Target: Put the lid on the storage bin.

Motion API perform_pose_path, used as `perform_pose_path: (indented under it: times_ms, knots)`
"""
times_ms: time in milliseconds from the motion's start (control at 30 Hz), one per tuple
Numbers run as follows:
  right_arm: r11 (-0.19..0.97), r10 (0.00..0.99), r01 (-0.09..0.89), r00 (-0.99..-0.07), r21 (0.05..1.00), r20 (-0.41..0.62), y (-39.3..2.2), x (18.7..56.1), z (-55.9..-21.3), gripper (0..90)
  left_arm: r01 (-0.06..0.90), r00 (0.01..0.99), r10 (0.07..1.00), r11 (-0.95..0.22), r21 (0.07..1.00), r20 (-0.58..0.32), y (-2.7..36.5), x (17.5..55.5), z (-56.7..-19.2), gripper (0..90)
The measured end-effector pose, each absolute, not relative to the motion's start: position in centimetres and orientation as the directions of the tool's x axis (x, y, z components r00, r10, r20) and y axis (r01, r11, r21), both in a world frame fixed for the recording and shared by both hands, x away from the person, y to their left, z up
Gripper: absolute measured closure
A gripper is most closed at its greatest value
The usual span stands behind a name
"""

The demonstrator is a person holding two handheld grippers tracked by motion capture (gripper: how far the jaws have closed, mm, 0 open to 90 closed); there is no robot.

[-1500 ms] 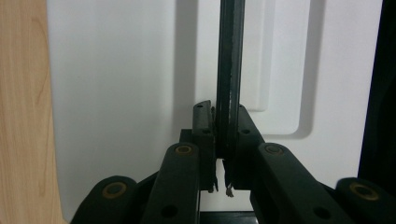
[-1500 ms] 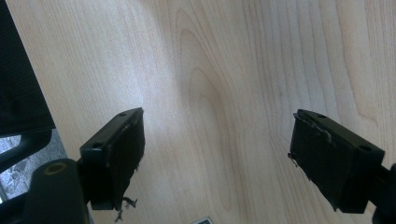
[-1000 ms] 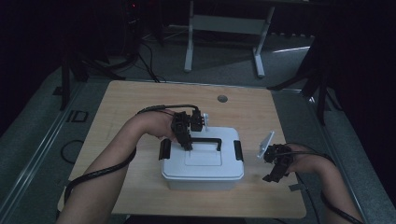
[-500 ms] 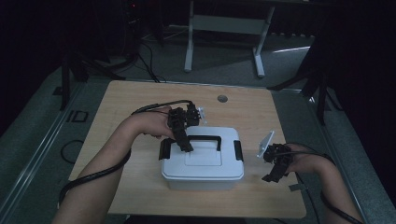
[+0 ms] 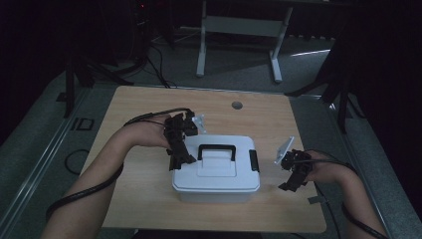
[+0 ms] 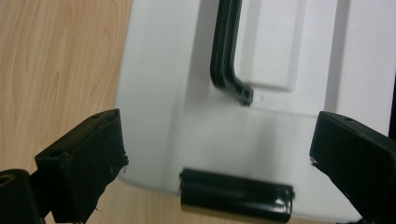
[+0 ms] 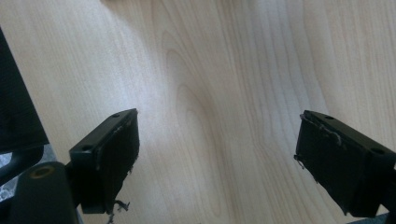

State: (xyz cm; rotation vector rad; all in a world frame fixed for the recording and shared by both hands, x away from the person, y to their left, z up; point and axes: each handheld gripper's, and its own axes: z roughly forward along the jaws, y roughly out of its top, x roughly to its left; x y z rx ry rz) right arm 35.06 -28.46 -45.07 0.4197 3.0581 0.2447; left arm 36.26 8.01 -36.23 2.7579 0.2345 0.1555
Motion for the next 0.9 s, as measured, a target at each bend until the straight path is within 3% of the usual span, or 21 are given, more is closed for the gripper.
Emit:
perform_pose_path:
  times_ms: [900]
  knots:
    - [0.939,0.303,0.293,-0.953,0.178,-0.030,-28.7,35.2,-45.3,14.0,0.298,0.942,0.334,-0.867,0.399,0.023,16.7,35.2,-38.2,2.7]
